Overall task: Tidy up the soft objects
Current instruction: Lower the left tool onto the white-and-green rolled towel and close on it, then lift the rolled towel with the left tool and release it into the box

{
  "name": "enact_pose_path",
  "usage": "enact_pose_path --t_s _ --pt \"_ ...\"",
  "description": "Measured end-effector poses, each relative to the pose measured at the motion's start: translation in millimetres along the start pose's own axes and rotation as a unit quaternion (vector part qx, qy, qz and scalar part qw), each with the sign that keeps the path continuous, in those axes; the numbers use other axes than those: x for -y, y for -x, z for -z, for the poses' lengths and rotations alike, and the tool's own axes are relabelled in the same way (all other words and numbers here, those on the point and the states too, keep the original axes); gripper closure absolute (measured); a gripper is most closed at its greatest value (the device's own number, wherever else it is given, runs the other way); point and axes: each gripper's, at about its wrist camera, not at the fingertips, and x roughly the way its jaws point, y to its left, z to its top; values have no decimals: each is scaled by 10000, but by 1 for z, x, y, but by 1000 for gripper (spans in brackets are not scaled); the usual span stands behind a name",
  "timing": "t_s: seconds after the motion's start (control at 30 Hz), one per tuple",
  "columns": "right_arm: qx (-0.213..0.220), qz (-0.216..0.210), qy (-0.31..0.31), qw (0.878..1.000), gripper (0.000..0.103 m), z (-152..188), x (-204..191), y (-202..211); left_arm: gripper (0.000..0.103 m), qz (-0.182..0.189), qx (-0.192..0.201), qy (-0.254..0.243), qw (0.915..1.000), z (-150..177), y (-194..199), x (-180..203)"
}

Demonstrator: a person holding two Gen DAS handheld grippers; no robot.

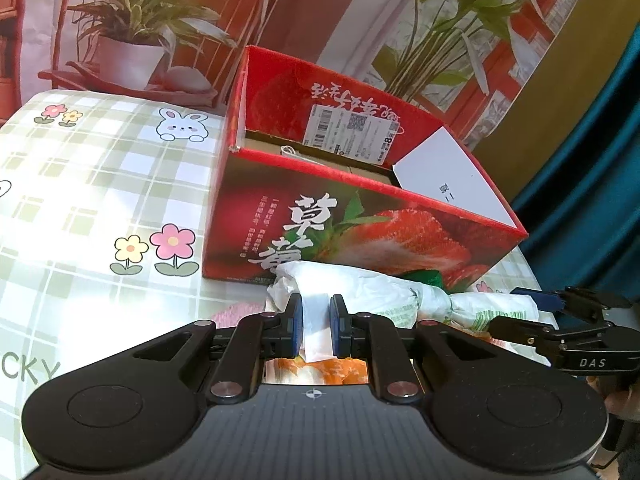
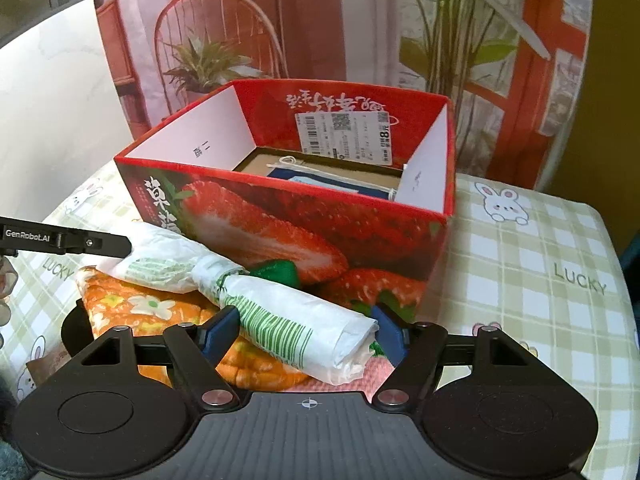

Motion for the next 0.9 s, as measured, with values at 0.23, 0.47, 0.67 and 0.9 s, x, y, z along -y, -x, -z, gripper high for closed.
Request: enact_pose_path --t_s 0.23,0.47,0.67,0.9 --pt "130 135 -82 9998 34 0 7 11 88 -34 -30 41 10000 2 -2 -1" --pt "61 48 -206 9998 49 3 9 15 88 -40 -88 75 9999 3 -3 -2" --pt "9 -17 -344 9994 62 6 10 16 78 -19 -184 112 9998 3 -7 -3" --pt "11 -97 -523 9986 69 9 16 13 81 59 -267 165 9995 4 -14 -6"
